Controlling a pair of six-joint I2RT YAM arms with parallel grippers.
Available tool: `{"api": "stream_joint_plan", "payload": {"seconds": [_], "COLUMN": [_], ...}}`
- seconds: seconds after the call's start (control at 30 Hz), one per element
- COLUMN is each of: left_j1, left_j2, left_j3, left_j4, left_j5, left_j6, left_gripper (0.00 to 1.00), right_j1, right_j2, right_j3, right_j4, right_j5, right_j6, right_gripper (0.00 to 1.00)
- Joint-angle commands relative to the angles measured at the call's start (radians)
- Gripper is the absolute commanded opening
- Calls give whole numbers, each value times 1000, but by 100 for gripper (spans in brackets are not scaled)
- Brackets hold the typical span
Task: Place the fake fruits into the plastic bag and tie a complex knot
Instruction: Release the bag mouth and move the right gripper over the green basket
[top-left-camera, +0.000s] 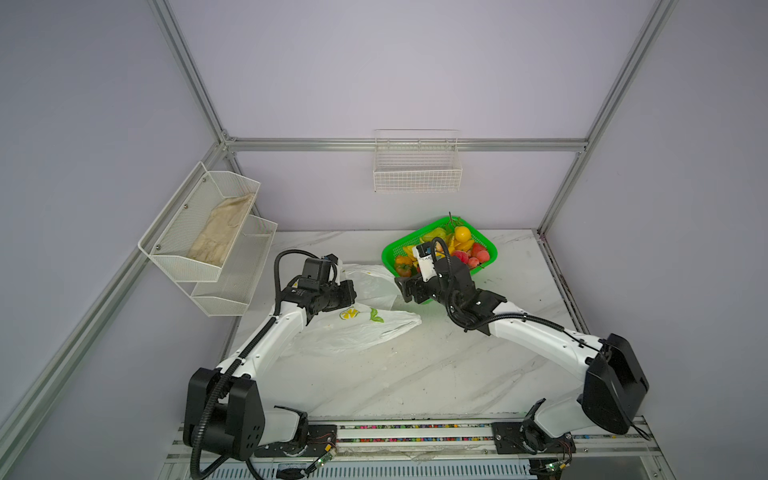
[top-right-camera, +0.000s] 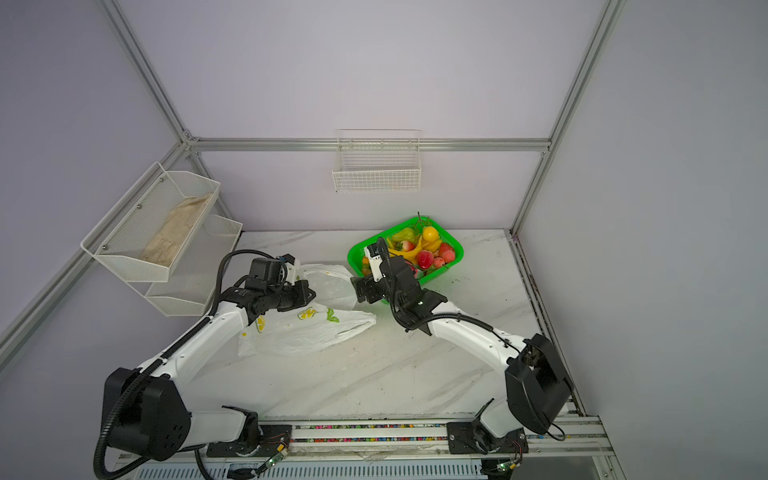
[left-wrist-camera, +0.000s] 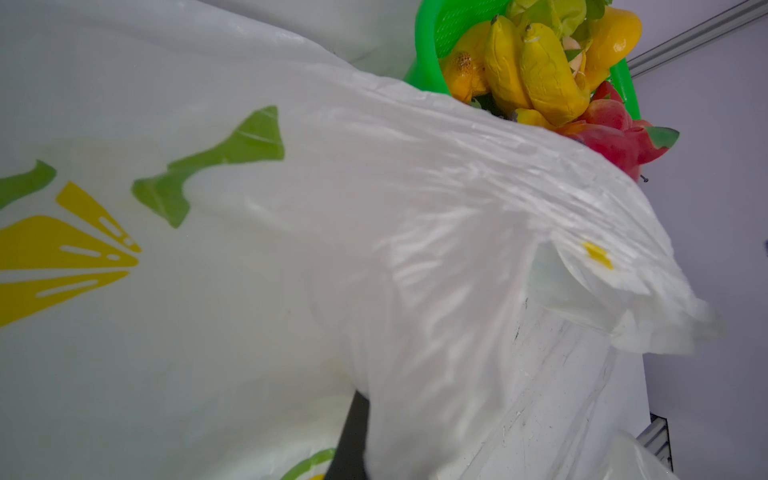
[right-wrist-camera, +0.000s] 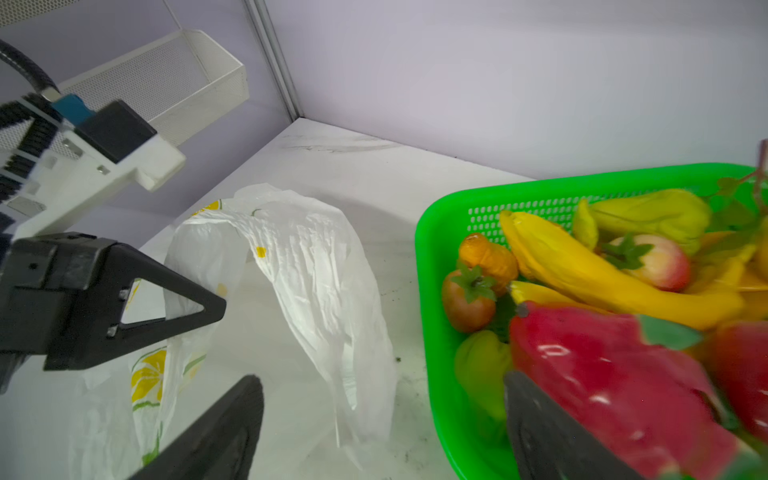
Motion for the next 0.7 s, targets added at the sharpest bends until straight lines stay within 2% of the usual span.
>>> {"api": "stream_joint_plan", "payload": {"seconds": [0.0,0.1,0.3,0.5,0.67], "left_j1": [11,17,18,18,19], "left_j2": [-3,-6,-28,-43,-42], "left_j3": [62,53,40,34,34], "left_j4": [21,28,33,36,40], "left_j5": [80,90,93,107,119], "left_j6": [-13,0,14,19,19], "left_gripper": [0,0,0,0,0], "right_j1": [-58,-133,-313,-378,-423], "right_j2": [-62,-63,11,26,12], "right_j3": [-26,-30,0,-43,-128], "right_j4": [-83,-95,-83,-97,-15], "right_j5": [36,54,-168,-235,-407], "right_j6": [-48,-43,39,51,76], "right_gripper": [96,97,92,88,85]}}
